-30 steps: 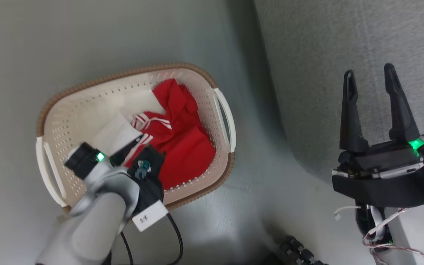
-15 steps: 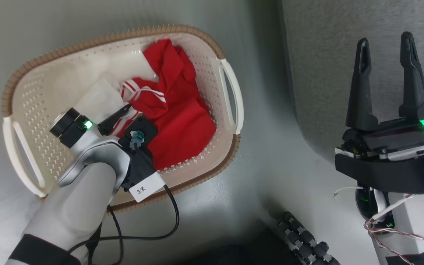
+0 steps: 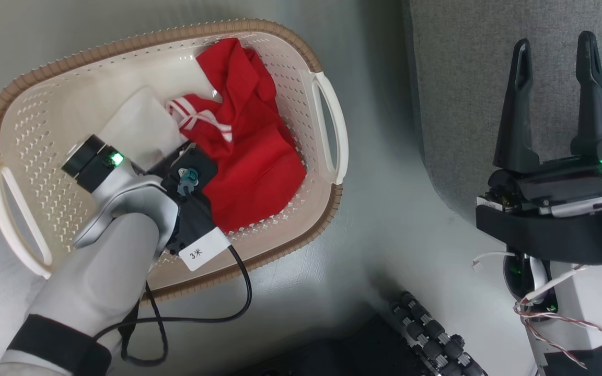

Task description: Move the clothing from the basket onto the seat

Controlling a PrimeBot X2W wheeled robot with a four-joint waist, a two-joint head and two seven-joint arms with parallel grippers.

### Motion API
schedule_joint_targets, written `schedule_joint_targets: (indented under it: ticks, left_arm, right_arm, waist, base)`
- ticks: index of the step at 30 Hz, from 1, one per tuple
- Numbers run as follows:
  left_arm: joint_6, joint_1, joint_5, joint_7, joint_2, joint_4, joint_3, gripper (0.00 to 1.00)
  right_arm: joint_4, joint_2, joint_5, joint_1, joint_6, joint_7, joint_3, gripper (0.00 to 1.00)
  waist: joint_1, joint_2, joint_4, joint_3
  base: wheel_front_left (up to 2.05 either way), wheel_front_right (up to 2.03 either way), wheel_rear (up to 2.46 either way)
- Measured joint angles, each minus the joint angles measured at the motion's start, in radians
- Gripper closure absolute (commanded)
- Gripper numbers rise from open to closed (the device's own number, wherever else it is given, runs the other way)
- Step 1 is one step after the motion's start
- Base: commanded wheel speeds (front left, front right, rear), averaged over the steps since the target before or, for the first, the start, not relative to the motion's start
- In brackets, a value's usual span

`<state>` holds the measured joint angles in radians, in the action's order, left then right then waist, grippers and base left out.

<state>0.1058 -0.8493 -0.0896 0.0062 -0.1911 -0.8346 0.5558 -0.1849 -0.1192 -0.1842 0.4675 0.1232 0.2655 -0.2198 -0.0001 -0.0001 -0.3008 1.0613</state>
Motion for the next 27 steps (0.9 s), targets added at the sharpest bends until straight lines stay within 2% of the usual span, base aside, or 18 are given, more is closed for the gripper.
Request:
schedule_joint_targets:
  ticks: [4, 7, 17, 27]
  left_arm:
    - [0.000, -0.003, 0.016, -0.035, 0.001, 0.000, -0.021, 1.00]
    - [-0.001, -0.003, 0.049, -0.083, 0.002, 0.008, -0.057, 1.00]
    - [0.000, 0.023, 0.090, -0.228, 0.052, 0.028, -0.060, 1.00]
    - [0.001, 0.039, 0.099, -0.249, 0.092, 0.077, -0.040, 1.00]
  right_arm:
    - [0.028, 0.008, 0.000, 0.026, -0.002, 0.000, -0.012, 0.00]
    - [0.062, 0.016, 0.000, 0.055, -0.016, 0.000, -0.027, 0.00]
    - [0.179, 0.026, 0.008, 0.135, -0.063, -0.001, -0.047, 0.00]
    - [0.268, 0.007, 0.017, 0.145, -0.089, -0.001, -0.029, 0.00]
  waist:
    - [0.0000, 0.0000, -0.005, -0.004]
    - [0.0000, 0.0000, -0.013, -0.013]
    - [0.0001, 0.0001, -0.003, -0.100]
    - [0.0000, 0.0001, 0.058, -0.215]
  base:
    - [0.00, 0.00, 0.00]
    - [0.00, 0.00, 0.00]
    - [0.00, 0.00, 0.00]
    - [0.00, 0.00, 0.00]
